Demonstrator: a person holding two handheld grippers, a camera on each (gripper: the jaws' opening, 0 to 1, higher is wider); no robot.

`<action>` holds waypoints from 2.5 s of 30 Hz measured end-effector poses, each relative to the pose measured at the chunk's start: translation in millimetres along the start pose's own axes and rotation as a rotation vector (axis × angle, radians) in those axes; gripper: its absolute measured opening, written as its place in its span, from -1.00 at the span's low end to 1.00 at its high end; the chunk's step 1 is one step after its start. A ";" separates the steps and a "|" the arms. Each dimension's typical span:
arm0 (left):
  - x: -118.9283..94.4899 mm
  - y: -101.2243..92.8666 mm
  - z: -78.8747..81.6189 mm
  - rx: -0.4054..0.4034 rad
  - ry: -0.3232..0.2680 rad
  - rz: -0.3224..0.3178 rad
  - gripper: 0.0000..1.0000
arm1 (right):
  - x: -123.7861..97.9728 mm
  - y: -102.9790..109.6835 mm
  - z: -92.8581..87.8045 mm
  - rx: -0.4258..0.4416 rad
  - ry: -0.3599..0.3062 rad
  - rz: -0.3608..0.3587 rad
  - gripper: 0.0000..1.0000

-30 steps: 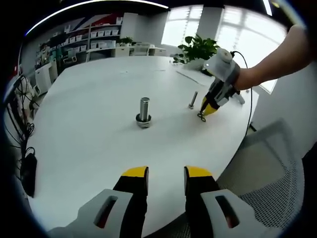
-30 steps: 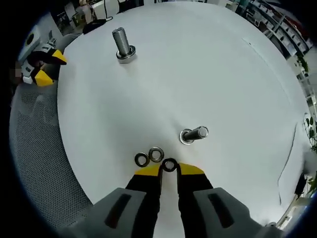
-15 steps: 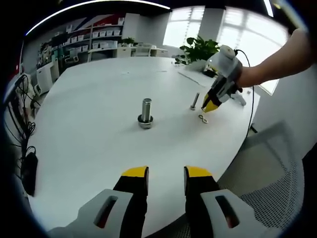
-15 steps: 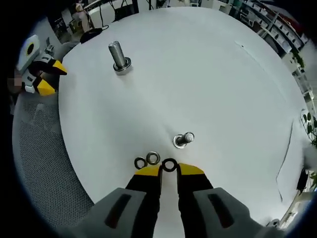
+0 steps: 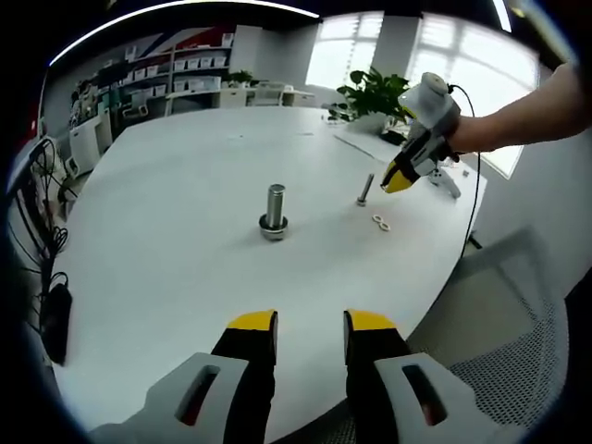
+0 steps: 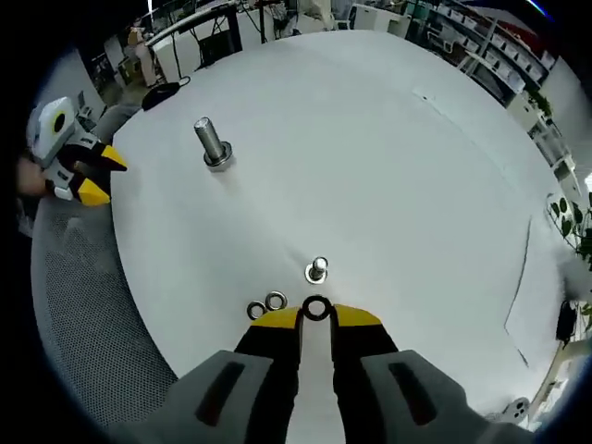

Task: Place the washer onto the threaded stud by aligning its center hole with the stud, sliding it down to the base, and recovering from edge contact or off-axis alignment until the washer reaches the visible bottom stop.

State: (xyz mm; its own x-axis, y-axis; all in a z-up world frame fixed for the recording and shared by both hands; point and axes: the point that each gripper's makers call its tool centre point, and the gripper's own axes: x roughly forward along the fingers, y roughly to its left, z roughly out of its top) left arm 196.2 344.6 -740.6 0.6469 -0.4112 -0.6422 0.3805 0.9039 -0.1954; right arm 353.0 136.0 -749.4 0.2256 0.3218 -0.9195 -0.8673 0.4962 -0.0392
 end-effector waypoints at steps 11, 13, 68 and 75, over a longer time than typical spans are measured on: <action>-0.2 0.3 -0.5 0.000 0.003 0.002 -0.47 | -12.8 -5.8 22.6 0.008 -0.063 -0.047 -0.72; -0.1 0.3 -0.7 0.000 0.004 0.002 -0.47 | -14.5 -2.6 24.9 0.007 -0.068 -0.047 -0.72; -0.4 0.6 1.0 -0.020 -0.011 -0.006 -0.47 | 35.7 -3.5 12.9 -0.093 0.122 -0.005 -0.72; 0.1 0.6 0.0 -0.022 -0.007 -0.007 -0.47 | 43.0 -4.0 9.3 -0.102 0.148 0.005 -0.72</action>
State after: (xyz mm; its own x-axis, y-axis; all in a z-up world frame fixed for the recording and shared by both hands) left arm 196.5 345.1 -740.8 0.6493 -0.4178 -0.6355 0.3699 0.9036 -0.2161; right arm 370.2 155.3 -785.2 0.1602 0.1980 -0.9670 -0.9103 0.4084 -0.0672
